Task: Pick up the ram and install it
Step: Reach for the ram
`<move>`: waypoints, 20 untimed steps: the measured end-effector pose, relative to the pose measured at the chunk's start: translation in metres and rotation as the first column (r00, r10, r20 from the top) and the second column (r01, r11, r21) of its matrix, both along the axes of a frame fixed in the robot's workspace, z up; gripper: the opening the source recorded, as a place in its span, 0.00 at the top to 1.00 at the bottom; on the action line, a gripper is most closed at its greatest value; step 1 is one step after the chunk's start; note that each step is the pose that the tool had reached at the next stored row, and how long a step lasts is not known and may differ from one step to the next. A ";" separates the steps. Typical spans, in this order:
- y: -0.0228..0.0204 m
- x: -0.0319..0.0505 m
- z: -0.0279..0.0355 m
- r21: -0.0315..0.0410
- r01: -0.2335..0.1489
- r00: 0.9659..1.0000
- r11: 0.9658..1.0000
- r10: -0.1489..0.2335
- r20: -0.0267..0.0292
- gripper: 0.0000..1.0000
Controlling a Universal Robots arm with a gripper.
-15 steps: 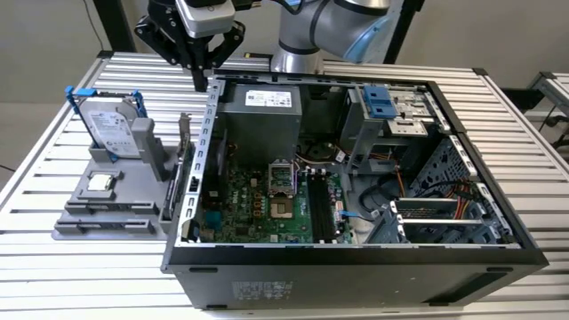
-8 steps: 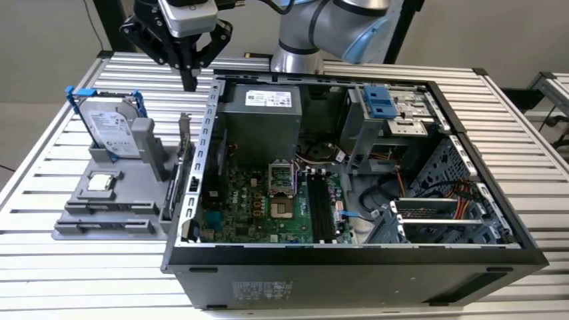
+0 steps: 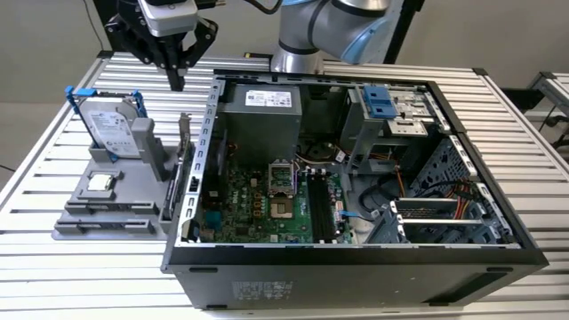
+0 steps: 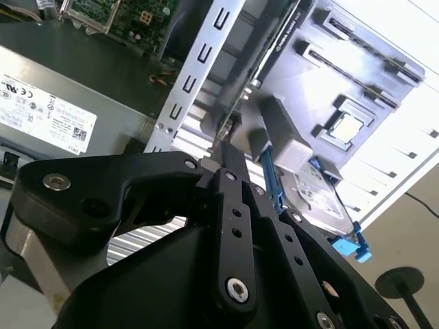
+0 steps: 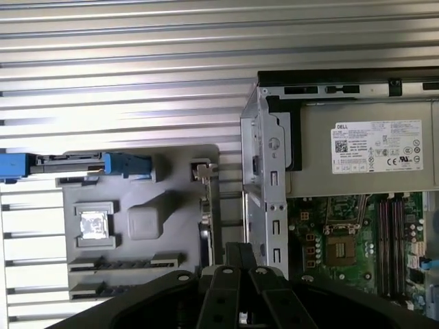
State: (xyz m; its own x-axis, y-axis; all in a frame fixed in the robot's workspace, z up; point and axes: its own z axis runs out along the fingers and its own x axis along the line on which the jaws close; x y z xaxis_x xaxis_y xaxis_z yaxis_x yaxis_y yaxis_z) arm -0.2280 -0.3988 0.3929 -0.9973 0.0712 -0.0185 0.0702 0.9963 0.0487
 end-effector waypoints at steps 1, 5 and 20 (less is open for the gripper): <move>0.0000 -0.0022 0.0000 0.000 0.000 1.000 1.000 0.000 0.000 1.00; 0.0000 -0.0127 0.0000 0.000 0.000 1.000 1.000 0.000 0.000 1.00; 0.0000 -0.0527 0.0000 0.000 0.000 1.000 1.000 0.000 0.000 1.00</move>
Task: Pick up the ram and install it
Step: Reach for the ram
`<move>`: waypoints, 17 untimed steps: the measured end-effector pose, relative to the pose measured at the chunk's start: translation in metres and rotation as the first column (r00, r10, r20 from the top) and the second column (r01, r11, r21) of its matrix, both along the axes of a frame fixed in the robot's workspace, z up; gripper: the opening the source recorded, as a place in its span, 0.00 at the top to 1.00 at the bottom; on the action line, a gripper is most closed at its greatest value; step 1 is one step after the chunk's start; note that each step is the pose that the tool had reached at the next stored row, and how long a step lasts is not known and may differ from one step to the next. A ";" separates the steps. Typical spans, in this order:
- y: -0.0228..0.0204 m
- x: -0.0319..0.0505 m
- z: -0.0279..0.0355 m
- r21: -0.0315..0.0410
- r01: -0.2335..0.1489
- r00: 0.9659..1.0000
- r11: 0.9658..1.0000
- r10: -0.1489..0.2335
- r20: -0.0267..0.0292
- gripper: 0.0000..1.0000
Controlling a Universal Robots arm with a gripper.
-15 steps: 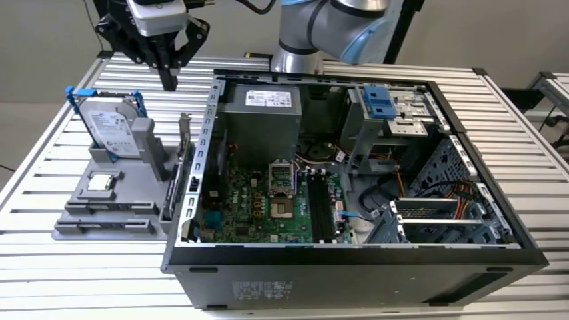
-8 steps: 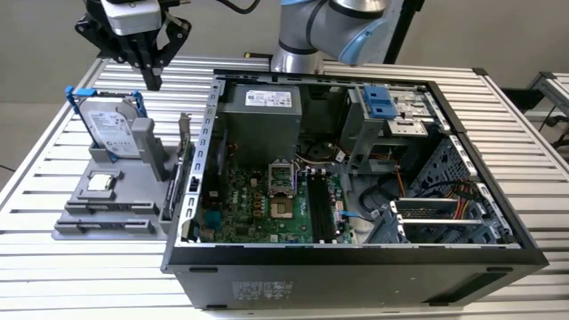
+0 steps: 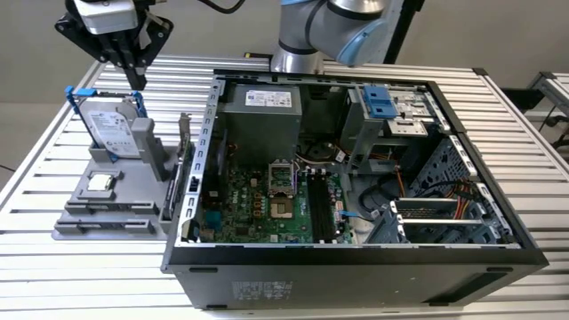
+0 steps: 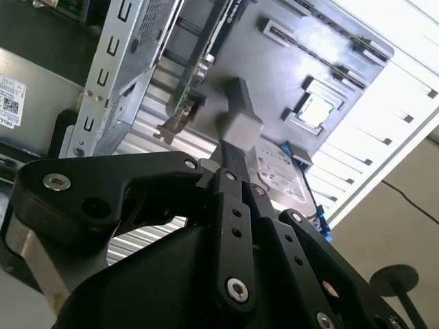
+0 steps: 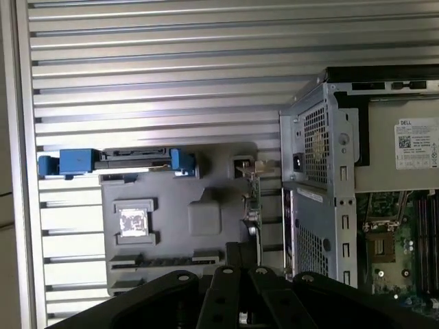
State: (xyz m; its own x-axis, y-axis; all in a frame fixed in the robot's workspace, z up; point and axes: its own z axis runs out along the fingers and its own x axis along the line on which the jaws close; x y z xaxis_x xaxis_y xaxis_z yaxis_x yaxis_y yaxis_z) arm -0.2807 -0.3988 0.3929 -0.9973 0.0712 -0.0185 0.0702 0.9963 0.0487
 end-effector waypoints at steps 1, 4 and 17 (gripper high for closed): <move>0.0000 -0.0025 0.0000 0.000 0.000 1.000 1.000 0.000 0.000 1.00; 0.0000 -0.0101 0.0000 0.000 0.000 1.000 1.000 0.000 0.000 1.00; 0.0000 -0.0412 0.0000 0.000 -0.007 1.000 1.000 0.007 0.000 1.00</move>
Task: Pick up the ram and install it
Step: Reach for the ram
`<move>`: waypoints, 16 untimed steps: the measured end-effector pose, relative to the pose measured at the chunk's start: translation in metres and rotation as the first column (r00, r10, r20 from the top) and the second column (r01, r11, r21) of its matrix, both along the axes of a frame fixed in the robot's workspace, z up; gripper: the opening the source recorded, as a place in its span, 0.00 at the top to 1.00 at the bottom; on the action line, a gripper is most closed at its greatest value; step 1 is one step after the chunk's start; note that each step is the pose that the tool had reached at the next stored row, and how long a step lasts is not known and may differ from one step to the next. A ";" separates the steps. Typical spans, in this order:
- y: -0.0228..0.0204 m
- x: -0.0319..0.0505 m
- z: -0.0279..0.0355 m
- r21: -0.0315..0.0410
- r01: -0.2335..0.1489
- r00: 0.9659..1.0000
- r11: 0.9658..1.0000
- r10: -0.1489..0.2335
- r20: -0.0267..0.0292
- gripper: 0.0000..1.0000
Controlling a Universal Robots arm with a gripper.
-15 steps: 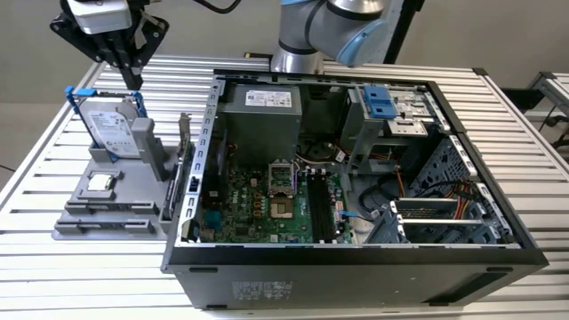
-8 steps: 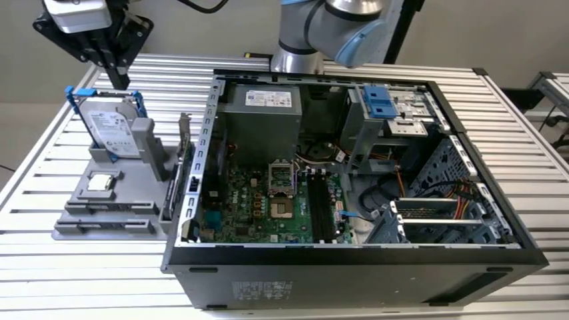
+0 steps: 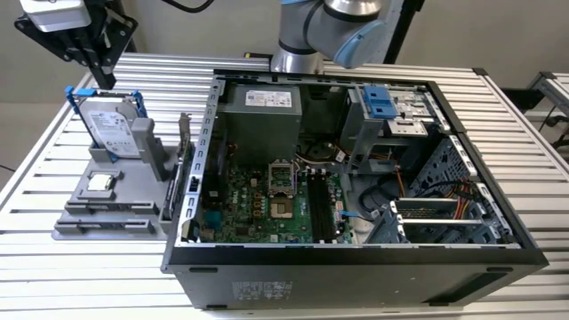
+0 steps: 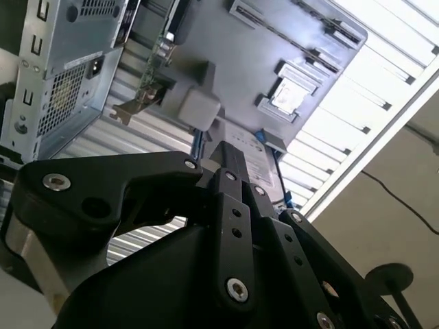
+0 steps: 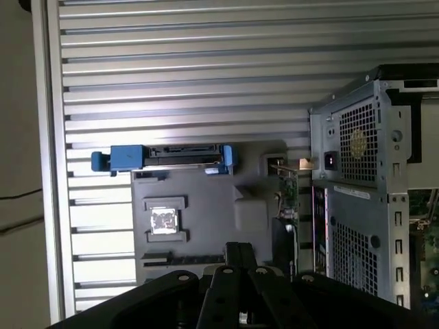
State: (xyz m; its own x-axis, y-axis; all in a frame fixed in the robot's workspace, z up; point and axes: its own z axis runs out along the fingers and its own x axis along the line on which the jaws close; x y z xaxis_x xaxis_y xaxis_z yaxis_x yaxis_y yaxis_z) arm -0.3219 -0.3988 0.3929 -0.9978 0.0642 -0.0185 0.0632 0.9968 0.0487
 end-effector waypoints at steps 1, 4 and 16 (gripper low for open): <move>0.0000 -0.0016 0.0000 0.000 -0.004 1.000 1.000 0.004 0.000 1.00; 0.0000 -0.0048 0.0000 0.000 -0.021 1.000 1.000 0.021 0.000 1.00; 0.0000 -0.0264 0.0000 0.000 -0.060 0.998 0.998 0.060 0.000 1.00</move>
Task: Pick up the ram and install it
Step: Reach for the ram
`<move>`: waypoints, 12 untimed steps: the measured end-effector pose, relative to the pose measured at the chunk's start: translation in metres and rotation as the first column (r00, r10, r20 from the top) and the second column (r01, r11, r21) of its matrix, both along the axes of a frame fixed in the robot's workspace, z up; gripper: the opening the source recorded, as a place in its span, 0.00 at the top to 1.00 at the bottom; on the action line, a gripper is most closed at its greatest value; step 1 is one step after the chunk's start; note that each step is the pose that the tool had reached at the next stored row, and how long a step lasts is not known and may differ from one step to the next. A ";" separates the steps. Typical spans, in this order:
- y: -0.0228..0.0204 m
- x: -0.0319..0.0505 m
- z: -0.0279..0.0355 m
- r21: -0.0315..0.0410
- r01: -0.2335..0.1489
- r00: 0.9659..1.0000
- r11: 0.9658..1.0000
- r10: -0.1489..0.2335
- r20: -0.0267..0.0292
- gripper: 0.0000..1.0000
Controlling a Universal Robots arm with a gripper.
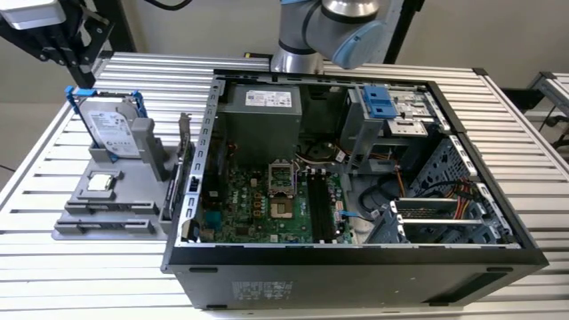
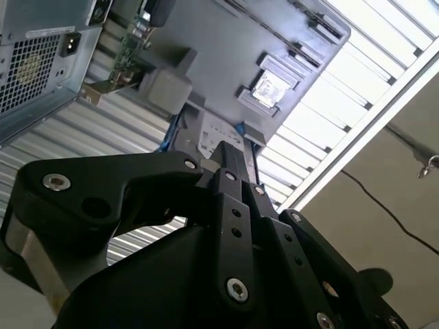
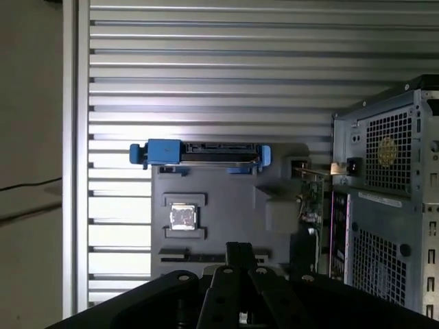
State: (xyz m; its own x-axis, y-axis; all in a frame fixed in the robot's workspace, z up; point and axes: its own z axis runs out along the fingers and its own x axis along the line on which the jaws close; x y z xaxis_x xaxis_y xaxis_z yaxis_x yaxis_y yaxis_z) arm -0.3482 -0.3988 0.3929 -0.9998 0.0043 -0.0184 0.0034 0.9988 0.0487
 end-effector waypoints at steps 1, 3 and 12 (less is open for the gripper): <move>0.0000 -0.0020 0.0000 0.000 -0.003 1.000 1.000 0.003 0.000 1.00; 0.0000 -0.0059 0.0000 0.000 -0.008 1.000 1.000 0.008 0.000 1.00; 0.0000 -0.0151 0.0000 0.000 -0.020 1.000 1.000 0.020 0.000 1.00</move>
State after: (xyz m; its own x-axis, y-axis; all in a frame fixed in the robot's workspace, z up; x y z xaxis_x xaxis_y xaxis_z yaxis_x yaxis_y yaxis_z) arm -0.3634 -0.3987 0.3929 -0.9997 -0.0158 -0.0185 -0.0167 0.9987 0.0488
